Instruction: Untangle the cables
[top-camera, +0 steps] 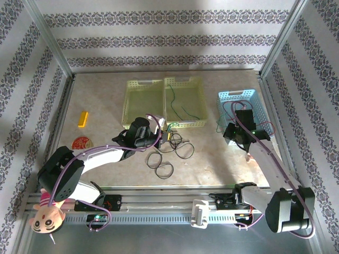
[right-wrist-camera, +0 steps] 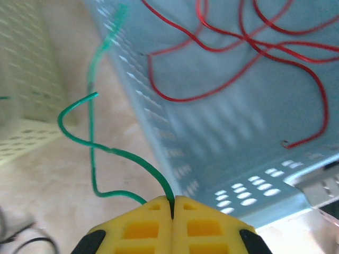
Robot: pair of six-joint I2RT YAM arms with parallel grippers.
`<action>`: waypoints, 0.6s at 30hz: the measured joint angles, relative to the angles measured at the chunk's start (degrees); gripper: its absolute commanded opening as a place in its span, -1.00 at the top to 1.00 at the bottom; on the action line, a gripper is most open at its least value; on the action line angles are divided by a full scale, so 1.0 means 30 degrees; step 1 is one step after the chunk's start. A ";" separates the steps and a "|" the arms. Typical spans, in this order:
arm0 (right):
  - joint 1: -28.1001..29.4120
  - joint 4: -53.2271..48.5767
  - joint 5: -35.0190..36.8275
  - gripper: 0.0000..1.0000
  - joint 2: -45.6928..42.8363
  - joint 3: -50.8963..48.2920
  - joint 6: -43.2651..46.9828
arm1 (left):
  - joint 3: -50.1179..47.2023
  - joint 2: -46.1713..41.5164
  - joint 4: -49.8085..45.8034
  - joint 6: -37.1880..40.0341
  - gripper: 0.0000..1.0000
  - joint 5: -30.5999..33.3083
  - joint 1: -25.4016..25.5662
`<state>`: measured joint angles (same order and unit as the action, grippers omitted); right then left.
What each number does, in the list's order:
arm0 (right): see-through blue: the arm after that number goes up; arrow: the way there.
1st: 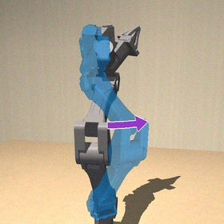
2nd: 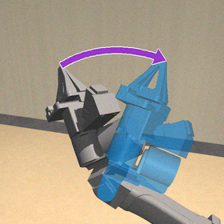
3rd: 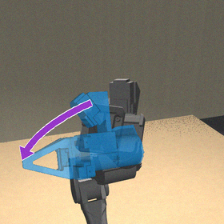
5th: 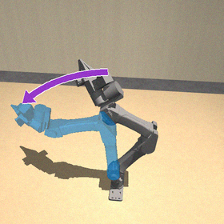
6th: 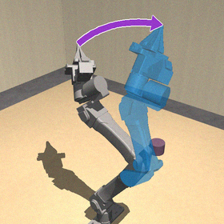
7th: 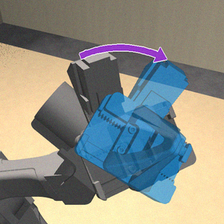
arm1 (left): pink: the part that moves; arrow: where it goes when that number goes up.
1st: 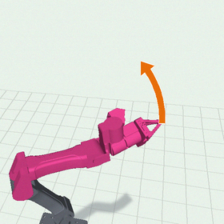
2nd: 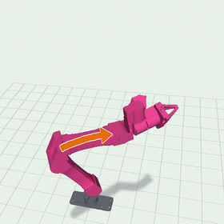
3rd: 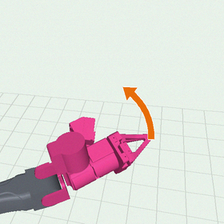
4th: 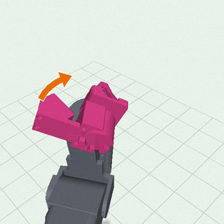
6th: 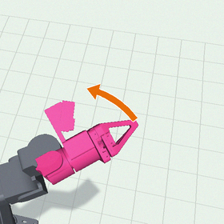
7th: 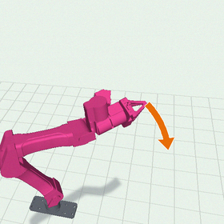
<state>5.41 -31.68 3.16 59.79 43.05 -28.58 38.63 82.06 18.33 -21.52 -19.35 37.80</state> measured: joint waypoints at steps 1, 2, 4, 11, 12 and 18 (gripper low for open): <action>0.0029 0.0299 -0.0364 0.89 -0.0481 -0.0036 -0.0007 | 0.0000 0.0066 0.0007 -0.0007 1.00 -0.0029 0.0000; 0.0146 0.0561 -0.0554 0.88 -0.0882 -0.0036 -0.0007 | 0.0000 0.0146 0.0015 -0.0007 1.00 -0.0029 0.0000; 0.0495 0.1035 -0.0787 0.87 -0.1508 0.0015 -0.0015 | 0.0000 0.0335 0.0022 -0.0007 1.00 -0.0051 0.0000; 0.2681 0.2892 -0.0911 0.83 0.0007 0.1683 -0.0095 | 0.0000 0.0976 0.0131 -0.0503 1.00 -0.0423 0.0000; 0.2900 0.3366 -0.1086 0.83 0.0780 0.2113 -0.0204 | 0.0000 0.0991 0.0175 -0.0568 1.00 -0.0466 0.0000; 0.3446 0.6674 -0.4087 0.22 0.7053 0.4954 -0.1508 | 0.0000 0.0991 0.0182 -0.0656 1.00 -0.0525 0.0000</action>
<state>15.75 -11.66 -9.10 80.95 57.91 -33.10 38.63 85.03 18.87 -23.49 -20.93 37.80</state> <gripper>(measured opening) 0.278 0.053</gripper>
